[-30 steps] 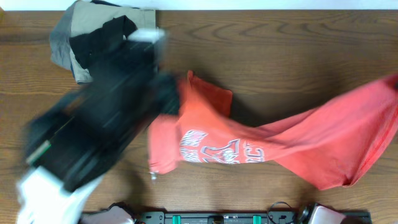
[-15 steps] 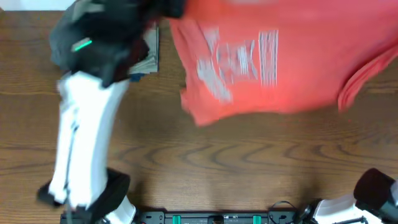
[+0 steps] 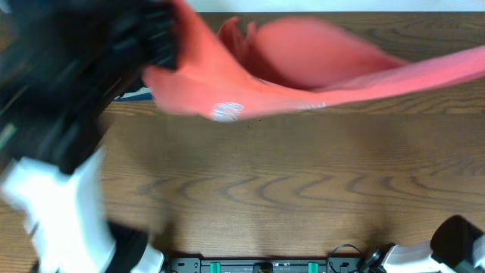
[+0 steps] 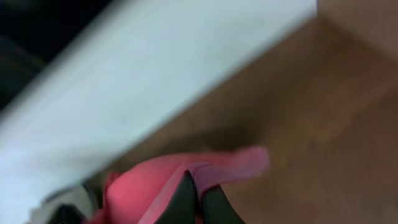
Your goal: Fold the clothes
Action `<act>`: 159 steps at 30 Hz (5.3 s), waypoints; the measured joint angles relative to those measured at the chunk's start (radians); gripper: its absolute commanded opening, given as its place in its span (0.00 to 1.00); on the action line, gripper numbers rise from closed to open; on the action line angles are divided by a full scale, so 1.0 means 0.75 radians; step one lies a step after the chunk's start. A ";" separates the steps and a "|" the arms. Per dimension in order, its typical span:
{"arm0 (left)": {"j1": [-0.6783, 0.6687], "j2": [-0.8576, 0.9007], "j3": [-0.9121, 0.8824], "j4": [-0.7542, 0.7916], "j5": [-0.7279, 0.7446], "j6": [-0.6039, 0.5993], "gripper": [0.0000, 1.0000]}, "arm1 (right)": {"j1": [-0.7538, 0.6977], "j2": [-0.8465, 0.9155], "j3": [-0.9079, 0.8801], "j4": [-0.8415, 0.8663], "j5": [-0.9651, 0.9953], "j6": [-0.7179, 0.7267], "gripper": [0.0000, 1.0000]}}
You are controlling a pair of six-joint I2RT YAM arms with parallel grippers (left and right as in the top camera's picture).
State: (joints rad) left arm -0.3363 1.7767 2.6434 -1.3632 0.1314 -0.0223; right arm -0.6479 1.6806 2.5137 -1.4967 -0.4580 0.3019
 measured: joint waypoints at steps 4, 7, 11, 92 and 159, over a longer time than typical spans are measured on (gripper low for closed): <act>-0.001 0.337 -0.193 -0.146 0.120 -0.002 0.06 | 0.040 0.057 -0.191 -0.050 0.080 -0.021 0.01; -0.001 0.477 -0.283 -0.210 0.168 -0.008 0.06 | 0.051 0.063 -0.284 -0.082 0.112 -0.037 0.01; 0.000 0.427 -0.297 -0.254 0.199 -0.036 0.06 | 0.051 0.062 -0.322 -0.109 0.130 -0.046 0.01; 0.155 -0.349 -0.994 -0.331 0.389 -0.079 0.06 | 0.223 0.056 -0.592 -0.267 0.373 -0.100 0.01; 0.137 0.155 -1.893 0.975 0.317 -0.118 0.71 | 0.348 -0.410 -1.331 0.026 0.621 0.118 0.86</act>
State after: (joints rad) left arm -0.2333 1.8927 1.2236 -0.6323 0.3695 -0.1108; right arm -0.3866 1.3731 1.5154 -1.4773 0.0078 0.3904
